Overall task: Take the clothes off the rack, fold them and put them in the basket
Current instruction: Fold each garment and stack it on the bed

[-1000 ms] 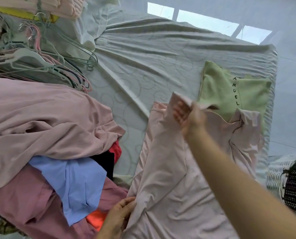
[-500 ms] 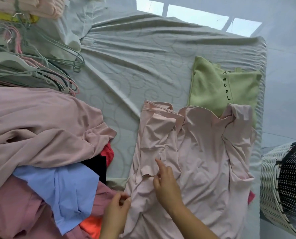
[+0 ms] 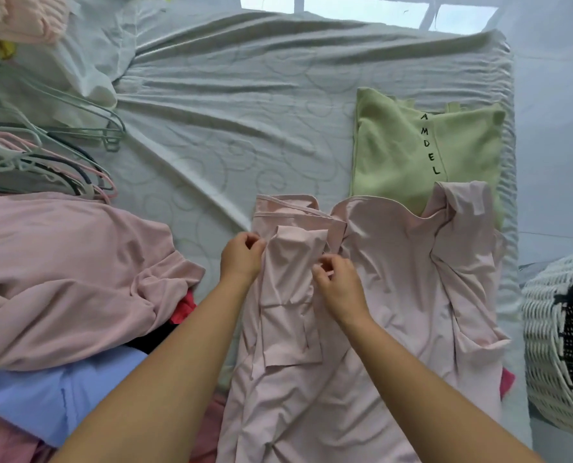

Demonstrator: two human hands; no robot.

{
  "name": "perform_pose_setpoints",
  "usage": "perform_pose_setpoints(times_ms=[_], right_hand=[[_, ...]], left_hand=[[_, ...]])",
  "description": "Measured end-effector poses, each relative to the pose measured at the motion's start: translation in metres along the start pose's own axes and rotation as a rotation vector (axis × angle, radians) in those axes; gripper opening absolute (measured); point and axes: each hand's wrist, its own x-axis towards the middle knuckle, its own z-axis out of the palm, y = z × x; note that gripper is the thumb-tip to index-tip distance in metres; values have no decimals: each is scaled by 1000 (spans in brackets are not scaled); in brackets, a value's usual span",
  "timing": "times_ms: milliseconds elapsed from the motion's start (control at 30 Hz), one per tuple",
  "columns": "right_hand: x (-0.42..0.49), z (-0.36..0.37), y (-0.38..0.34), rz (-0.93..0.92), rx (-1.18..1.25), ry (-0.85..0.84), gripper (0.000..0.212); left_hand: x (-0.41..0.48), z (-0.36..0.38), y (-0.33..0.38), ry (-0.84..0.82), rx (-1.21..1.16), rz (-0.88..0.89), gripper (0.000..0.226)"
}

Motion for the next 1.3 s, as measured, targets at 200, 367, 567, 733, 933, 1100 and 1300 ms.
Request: perform_pose_setpoints(times_ms=[200, 367, 567, 733, 933, 1100, 1300], right_hand=[[73, 9, -9, 280, 369, 131, 19], [62, -6, -8, 281, 576, 148, 20], [49, -21, -8, 262, 774, 117, 20], [52, -18, -11, 195, 769, 90, 20], [22, -38, 16, 136, 646, 179, 36], [-15, -110, 92, 219, 43, 674, 40], [-28, -164, 133, 540, 84, 532, 35]], left_hand=[[19, 7, 12, -121, 108, 25, 18], [12, 2, 23, -240, -193, -88, 27], [1, -15, 22, -468, -782, -381, 30], [-5, 2, 20, -200, -1041, -378, 26], [-28, 16, 0, -20, -482, 75, 32], [-71, 40, -31, -208, 199, 608, 44], [-106, 61, -30, -165, 248, 640, 28]])
